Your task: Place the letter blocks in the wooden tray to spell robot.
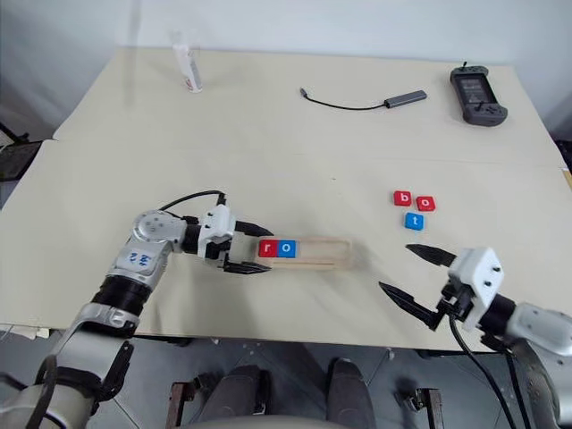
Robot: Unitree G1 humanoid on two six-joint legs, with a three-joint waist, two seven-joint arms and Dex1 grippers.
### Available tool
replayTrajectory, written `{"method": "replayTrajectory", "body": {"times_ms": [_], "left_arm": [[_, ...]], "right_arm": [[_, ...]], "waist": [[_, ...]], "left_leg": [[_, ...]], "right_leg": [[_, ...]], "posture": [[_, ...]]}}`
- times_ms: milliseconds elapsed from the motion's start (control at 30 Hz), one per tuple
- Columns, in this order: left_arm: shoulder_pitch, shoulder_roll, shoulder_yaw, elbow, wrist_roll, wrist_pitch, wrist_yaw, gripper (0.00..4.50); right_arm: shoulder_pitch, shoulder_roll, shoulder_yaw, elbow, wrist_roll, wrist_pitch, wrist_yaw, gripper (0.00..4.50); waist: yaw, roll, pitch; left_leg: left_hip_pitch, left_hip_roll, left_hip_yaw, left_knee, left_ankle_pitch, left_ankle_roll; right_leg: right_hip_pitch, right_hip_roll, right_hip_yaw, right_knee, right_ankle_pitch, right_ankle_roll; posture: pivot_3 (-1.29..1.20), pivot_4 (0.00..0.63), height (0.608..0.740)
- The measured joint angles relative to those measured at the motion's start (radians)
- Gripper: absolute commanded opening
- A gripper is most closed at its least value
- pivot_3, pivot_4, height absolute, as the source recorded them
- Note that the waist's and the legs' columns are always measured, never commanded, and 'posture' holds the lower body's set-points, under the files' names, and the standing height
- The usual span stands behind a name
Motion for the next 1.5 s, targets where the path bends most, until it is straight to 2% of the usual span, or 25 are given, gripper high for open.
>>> {"method": "replayTrajectory", "body": {"times_ms": [100, 167, 233, 333, 500, 667, 867, 1000, 1100, 1233, 1300, 1400, 1500], "left_arm": [[-0.017, -0.020, -0.008, 0.037, 0.020, -0.024, 0.001, 3.39], [-0.021, -0.033, -0.012, 0.043, 0.022, -0.024, -0.004, 4.11], [-0.028, -0.048, -0.013, 0.053, 0.022, -0.022, -0.004, 4.46], [-0.035, -0.054, -0.011, 0.059, 0.021, -0.035, -0.002, 4.46], [-0.016, -0.019, 0.067, 0.044, -0.040, -0.040, -0.015, 4.46], [0.092, 0.087, 0.162, -0.021, -0.113, -0.023, -0.051, 4.46], [0.239, 0.137, 0.264, -0.107, -0.176, -0.041, -0.035, 4.46], [0.289, 0.154, 0.294, -0.195, -0.217, 0.037, -0.007, 4.46], [0.308, 0.141, 0.305, -0.270, -0.239, 0.091, 0.048, 4.46], [0.356, 0.153, 0.302, -0.372, -0.264, 0.198, 0.078, 4.46], [0.375, 0.149, 0.301, -0.388, -0.264, 0.218, 0.103, 4.46], [0.382, 0.136, 0.306, -0.414, -0.264, 0.221, 0.139, 4.46], [0.385, 0.129, 0.308, -0.436, -0.264, 0.228, 0.161, 4.46]], "right_arm": [[0.038, 0.013, -0.023, -0.012, 0.000, -0.005, -0.010, 4.50], [0.058, 0.018, -0.032, -0.014, 0.000, -0.008, -0.020, 4.50], [0.074, 0.033, -0.035, -0.017, 0.000, -0.013, -0.028, 4.50], [0.103, 0.047, -0.047, -0.023, 0.001, -0.020, -0.047, 4.50], [0.170, 0.113, -0.145, -0.023, 0.012, -0.023, -0.104, 4.50], [0.232, 0.174, -0.209, -0.004, 0.007, -0.076, -0.130, 4.50], [0.204, 0.215, -0.219, 0.040, -0.001, -0.144, -0.145, 4.50], [0.083, 0.179, -0.177, 0.046, 0.001, -0.098, -0.185, 4.50], [-0.125, 0.078, -0.110, 0.055, 0.022, 0.035, -0.243, 4.50], [-0.393, -0.060, -0.012, 0.110, 0.033, 0.307, -0.337, 4.50], [-0.547, -0.117, 0.075, 0.178, 0.028, 0.481, -0.387, 4.50], [-0.756, -0.134, 0.192, 0.288, 0.003, 0.687, -0.446, 4.50], [-0.849, -0.146, 0.303, 0.360, -0.049, 0.786, -0.463, 4.50]], "waist": [[-0.001, 0.000, 0.000], [0.000, 0.000, 0.000], [0.000, 0.000, 0.000], [0.000, 0.000, 0.000], [-0.003, 0.000, 0.000], [-0.008, 0.001, 0.000], [-0.010, 0.001, 0.000], [-0.016, 0.001, 0.000], [-0.029, 0.002, 0.001], [-0.028, 0.003, 0.000], [-0.029, 0.003, 0.000], [-0.024, 0.003, 0.000], [-0.021, 0.003, 0.000]], "left_leg": [[0.000, 0.000, 0.000, 0.000, 0.000, 0.000], [0.000, 0.000, 0.000, 0.000, 0.000, 0.000], [0.000, 0.000, 0.000, 0.000, 0.000, 0.000], [0.000, 0.000, 0.000, 0.000, 0.000, 0.000], [0.000, 0.000, 0.000, -0.001, 0.000, 0.000], [0.001, 0.001, 0.000, -0.001, 0.000, 0.000], [0.003, 0.001, -0.001, -0.001, -0.001, 0.001], [0.003, 0.001, -0.002, 0.000, 0.000, 0.001], [0.005, 0.002, -0.004, 0.000, 0.000, 0.001], [0.004, 0.003, -0.004, 0.000, 0.000, 0.001], [0.001, 0.002, -0.004, 0.000, 0.000, 0.001], [-0.001, 0.002, -0.004, 0.000, 0.000, 0.001], [-0.003, 0.001, -0.002, -0.001, 0.000, 0.001]], "right_leg": [[0.000, 0.000, 0.000, 0.000, 0.000, 0.000], [0.000, 0.000, 0.000, 0.000, 0.000, 0.000], [0.000, 0.000, 0.000, 0.000, 0.000, 0.000], [0.000, 0.000, 0.000, 0.000, 0.000, 0.000], [0.000, 0.000, 0.000, 0.000, 0.000, 0.000], [0.000, 0.000, 0.001, 0.000, 0.000, 0.000], [0.003, -0.001, 0.001, 0.000, 0.000, 0.000], [0.003, -0.001, 0.001, 0.000, 0.001, -0.001], [0.003, -0.002, 0.003, 0.000, 0.002, 0.000], [0.001, -0.001, 0.001, 0.001, 0.002, -0.001], [-0.002, -0.002, 0.002, 0.001, 0.002, -0.001], [-0.002, -0.002, 0.001, 0.000, 0.003, -0.001], [-0.003, -0.002, -0.002, -0.001, 0.002, -0.001]], "posture": [[0.00, 0.150, 0.740], [0.00, 0.150, 0.740], [0.00, 0.150, 0.740], [0.00, 0.150, 0.740], [0.00, 0.150, 0.740], [0.00, 0.150, 0.740], [0.00, 0.150, 0.740], [0.00, 0.150, 0.740], [0.00, 0.150, 0.740], [0.00, 0.150, 0.740], [0.00, 0.150, 0.740], [0.00, 0.150, 0.740], [0.00, 0.150, 0.740]]}}
